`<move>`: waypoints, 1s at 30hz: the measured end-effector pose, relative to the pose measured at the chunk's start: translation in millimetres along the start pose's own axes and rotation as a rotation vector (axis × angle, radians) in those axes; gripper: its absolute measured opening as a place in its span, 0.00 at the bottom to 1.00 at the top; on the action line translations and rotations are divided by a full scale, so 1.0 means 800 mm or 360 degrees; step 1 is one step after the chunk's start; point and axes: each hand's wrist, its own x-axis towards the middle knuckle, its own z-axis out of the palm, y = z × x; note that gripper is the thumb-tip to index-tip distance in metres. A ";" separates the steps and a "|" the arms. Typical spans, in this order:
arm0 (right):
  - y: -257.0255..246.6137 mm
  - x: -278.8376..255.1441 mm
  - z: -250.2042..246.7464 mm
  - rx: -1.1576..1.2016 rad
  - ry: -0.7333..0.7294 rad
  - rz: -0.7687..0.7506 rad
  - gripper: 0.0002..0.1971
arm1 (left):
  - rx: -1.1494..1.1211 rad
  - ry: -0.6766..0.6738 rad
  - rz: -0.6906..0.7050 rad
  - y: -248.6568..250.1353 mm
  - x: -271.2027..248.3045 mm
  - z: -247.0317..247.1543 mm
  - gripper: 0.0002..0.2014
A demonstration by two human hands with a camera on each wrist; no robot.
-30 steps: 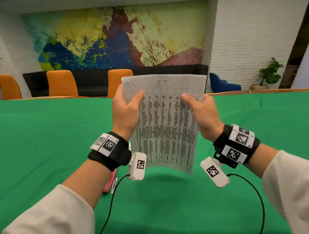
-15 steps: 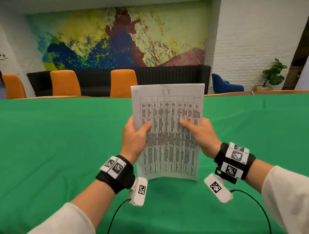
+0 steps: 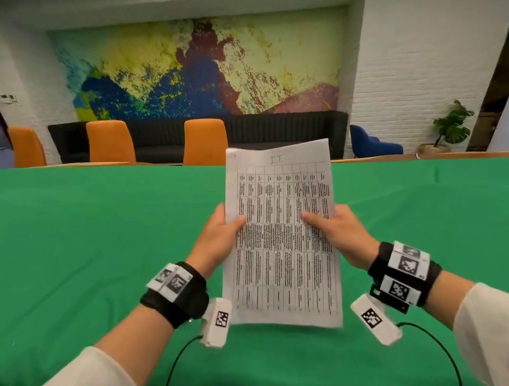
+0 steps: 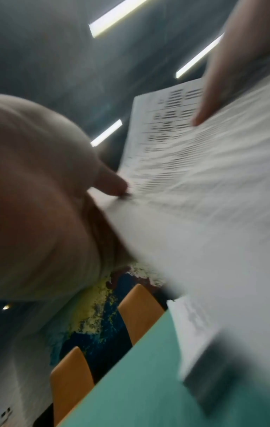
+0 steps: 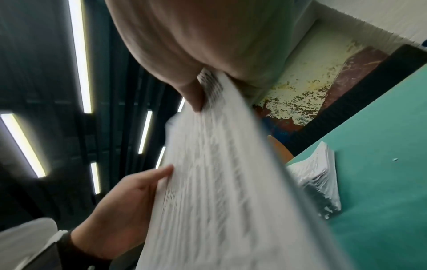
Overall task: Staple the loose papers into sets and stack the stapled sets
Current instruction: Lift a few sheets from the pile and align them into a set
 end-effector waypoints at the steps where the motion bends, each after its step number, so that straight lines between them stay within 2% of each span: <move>1: 0.000 -0.004 -0.003 0.0022 -0.0050 0.0042 0.08 | 0.0105 -0.0096 -0.0073 0.006 0.000 -0.012 0.11; 3: 0.006 -0.016 -0.007 0.0120 -0.0159 0.0213 0.10 | 0.0302 -0.0251 -0.0248 0.009 0.000 -0.041 0.08; 4: 0.013 -0.023 -0.009 0.0164 -0.0195 0.0301 0.10 | 0.0480 -0.0272 -0.0308 0.007 0.000 -0.056 0.11; 5: 0.023 -0.031 -0.011 0.0194 -0.0209 0.0372 0.10 | 0.0778 -0.0249 -0.0344 0.003 -0.001 -0.070 0.16; 8: 0.055 -0.045 -0.015 0.0256 -0.0197 0.0527 0.11 | 0.2053 -0.0160 -0.0412 -0.015 -0.009 -0.105 0.31; 10: 0.072 -0.049 -0.016 0.0282 -0.0191 0.0605 0.11 | 0.2381 -0.0290 -0.0540 -0.035 -0.017 -0.117 0.35; 12: 0.085 -0.049 -0.016 0.0296 -0.0193 0.0655 0.12 | 0.2318 -0.0518 -0.0672 -0.059 -0.021 -0.120 0.34; 14: 0.094 -0.047 -0.015 0.0302 -0.0215 0.0702 0.12 | 0.2146 -0.0632 -0.0711 -0.081 -0.021 -0.120 0.29; 17: 0.103 -0.043 -0.017 0.0296 -0.0245 0.0769 0.14 | 0.1899 -0.0615 -0.0676 -0.094 -0.017 -0.118 0.22; 21: 0.110 -0.041 -0.020 0.0317 -0.0273 0.0820 0.13 | 0.1520 -0.0574 -0.0607 -0.082 -0.006 -0.127 0.16; 23: 0.113 -0.041 -0.021 0.0326 -0.0287 0.0831 0.13 | 0.1127 -0.0549 -0.0581 -0.066 0.001 -0.134 0.21; 25: 0.114 -0.041 -0.021 0.0327 -0.0305 0.0828 0.14 | 0.0852 -0.0563 -0.0549 -0.040 0.010 -0.140 0.36; 26: 0.114 -0.041 -0.020 0.0322 -0.0314 0.0822 0.14 | 0.0819 -0.0573 -0.0507 -0.027 0.016 -0.142 0.44; 27: 0.114 -0.041 -0.020 0.0318 -0.0317 0.0818 0.14 | 0.0821 -0.0545 -0.0455 -0.014 0.023 -0.144 0.48; 28: 0.115 -0.041 -0.019 0.0319 -0.0315 0.0816 0.13 | 0.0866 -0.0463 -0.0376 -0.002 0.031 -0.145 0.47; 30: 0.117 -0.042 -0.019 0.0320 -0.0313 0.0803 0.13 | 0.0976 -0.0171 -0.0201 0.014 0.053 -0.148 0.36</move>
